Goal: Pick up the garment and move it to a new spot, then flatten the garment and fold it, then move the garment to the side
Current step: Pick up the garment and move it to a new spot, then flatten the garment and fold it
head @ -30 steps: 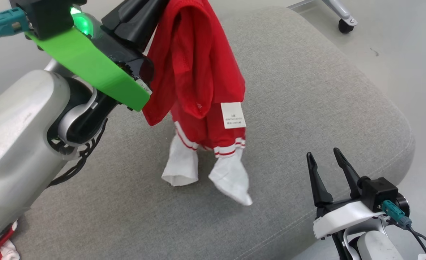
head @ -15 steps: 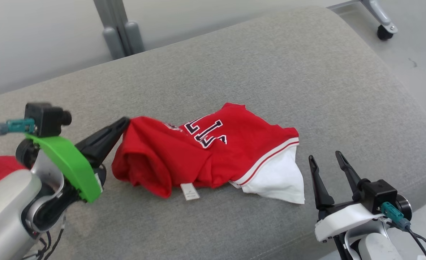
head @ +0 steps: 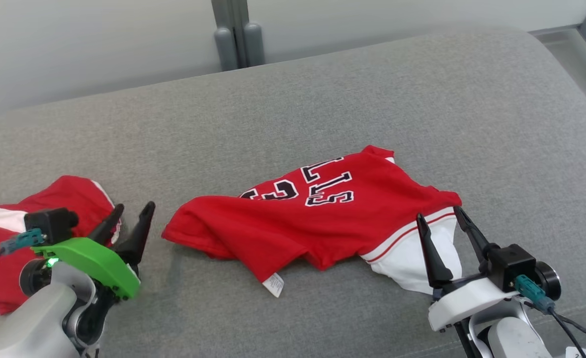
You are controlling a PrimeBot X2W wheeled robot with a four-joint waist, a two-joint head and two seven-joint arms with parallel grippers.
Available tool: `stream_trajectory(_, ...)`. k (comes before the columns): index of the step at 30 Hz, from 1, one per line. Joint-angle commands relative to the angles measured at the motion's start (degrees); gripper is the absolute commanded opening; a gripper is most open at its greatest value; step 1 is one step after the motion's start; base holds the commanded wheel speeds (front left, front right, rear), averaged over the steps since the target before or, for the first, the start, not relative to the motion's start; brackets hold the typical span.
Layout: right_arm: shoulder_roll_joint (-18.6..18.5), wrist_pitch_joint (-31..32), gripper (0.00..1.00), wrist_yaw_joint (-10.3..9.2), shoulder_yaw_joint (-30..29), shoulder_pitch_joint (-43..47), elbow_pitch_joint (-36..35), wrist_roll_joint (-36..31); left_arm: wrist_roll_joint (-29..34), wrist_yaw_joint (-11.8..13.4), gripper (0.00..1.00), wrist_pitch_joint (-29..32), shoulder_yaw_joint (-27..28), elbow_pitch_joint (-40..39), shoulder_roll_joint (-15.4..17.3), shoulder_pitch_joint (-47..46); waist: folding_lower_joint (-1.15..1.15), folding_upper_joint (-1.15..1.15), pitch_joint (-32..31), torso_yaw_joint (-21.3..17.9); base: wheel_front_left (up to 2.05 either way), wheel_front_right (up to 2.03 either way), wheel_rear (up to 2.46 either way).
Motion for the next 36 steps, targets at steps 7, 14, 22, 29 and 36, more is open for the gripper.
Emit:
stream_trajectory(7, -0.1, -0.2, 1.00, -0.08, -2.3, 2.9, -1.8, -2.0, 19.5, 4.4, 1.00, -0.4, 27.3, -11.2, -8.3, 16.0, 0.00, 0.00, -3.5, 6.6, 0.00, 0.00, 0.00)
stream_trajectory(14, -0.1, -0.2, 1.00, -0.08, -3.9, 4.5, -2.4, -3.6, 37.2, 3.9, 1.00, -0.4, 42.7, -22.0, -19.0, 34.0, 0.00, 0.00, -6.0, 10.4, 0.00, 0.00, 0.00)
stream_trajectory(22, -0.2, -0.2, 1.00, -0.08, -6.0, 7.5, -2.6, -3.9, 51.3, -0.4, 1.00, -0.4, 52.4, -25.6, -27.9, 45.0, 0.00, 0.00, -8.8, 13.3, 0.00, 0.00, 0.00)
stream_trajectory(29, -0.1, -0.2, 1.00, -0.08, -7.1, 11.1, -1.9, -2.8, 55.6, -1.3, 1.00, -0.4, 59.4, -24.8, -30.7, 50.0, 0.00, 0.00, -10.3, 14.0, 0.00, 0.00, 0.00)
stream_trajectory(36, -0.1, -0.2, 1.00, -0.08, -7.5, 12.2, -1.7, -2.2, 56.6, -1.3, 1.00, -0.4, 57.7, -25.2, -31.0, 49.6, 0.00, 0.00, -10.6, 14.2, 0.00, 0.00, 0.00)
